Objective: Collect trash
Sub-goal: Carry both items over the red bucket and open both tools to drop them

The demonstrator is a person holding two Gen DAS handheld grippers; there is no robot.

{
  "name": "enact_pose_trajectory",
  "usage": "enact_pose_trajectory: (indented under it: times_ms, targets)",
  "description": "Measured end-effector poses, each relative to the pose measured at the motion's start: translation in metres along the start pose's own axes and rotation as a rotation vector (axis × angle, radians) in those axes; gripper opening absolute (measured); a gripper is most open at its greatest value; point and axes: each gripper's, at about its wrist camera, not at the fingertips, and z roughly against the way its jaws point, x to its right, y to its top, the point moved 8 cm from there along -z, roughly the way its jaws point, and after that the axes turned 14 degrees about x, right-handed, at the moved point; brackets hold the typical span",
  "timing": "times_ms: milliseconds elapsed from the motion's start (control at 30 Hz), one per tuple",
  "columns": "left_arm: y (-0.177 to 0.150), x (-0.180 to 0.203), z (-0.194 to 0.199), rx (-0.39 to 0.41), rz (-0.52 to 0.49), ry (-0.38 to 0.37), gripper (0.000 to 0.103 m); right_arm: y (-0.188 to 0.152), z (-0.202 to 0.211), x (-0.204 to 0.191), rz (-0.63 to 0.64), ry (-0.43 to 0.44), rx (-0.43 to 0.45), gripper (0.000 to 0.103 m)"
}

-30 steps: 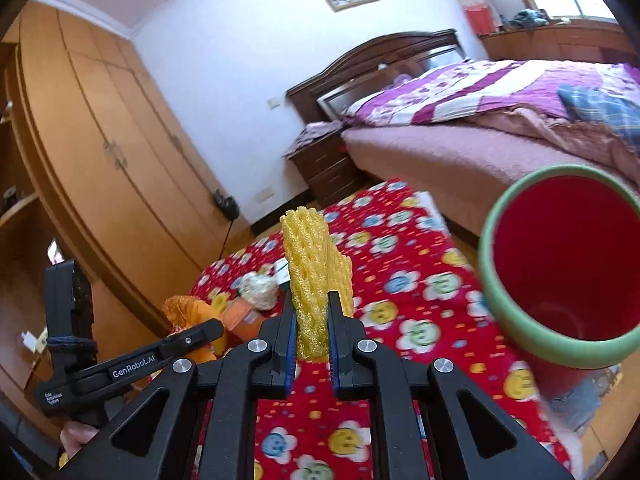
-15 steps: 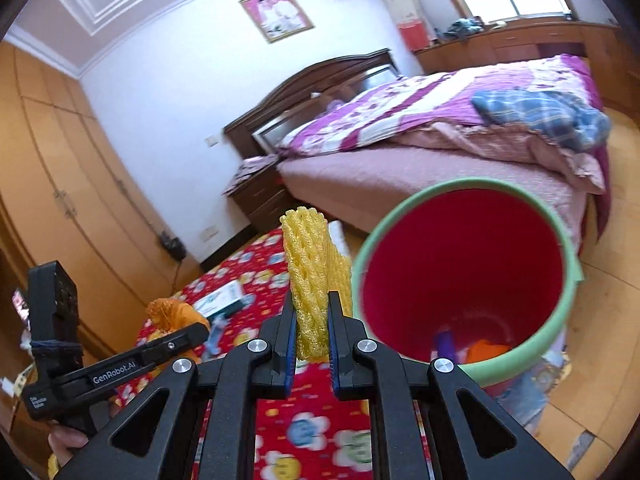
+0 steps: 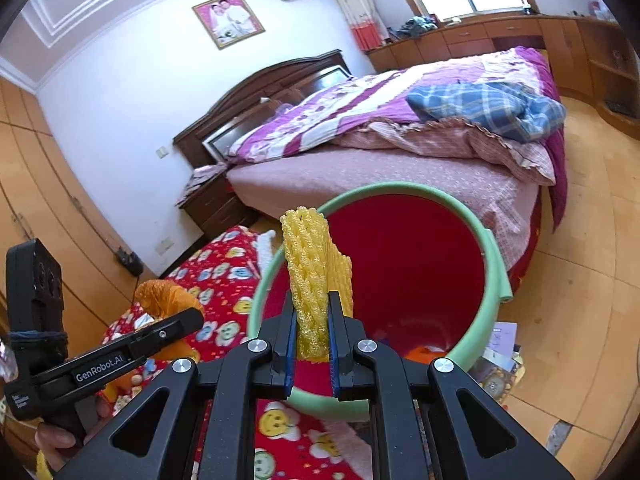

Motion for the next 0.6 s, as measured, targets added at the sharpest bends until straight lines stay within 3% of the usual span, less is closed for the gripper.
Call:
enact_pose_trajectory:
  times_ms: [367, 500, 600]
  targets:
    - [-0.012, 0.030, -0.048, -0.065, -0.101, -0.024, 0.023, -0.006, -0.017, 0.029, -0.022, -0.037, -0.038, 0.013]
    - [-0.019, 0.030, -0.056, -0.087, -0.129, -0.001, 0.035, -0.008, -0.022, 0.036, -0.030, -0.048, -0.051, 0.013]
    - [-0.021, 0.029, -0.059, -0.089, -0.125, 0.005, 0.038, -0.010, -0.027, 0.040, -0.034, -0.054, -0.063, 0.013]
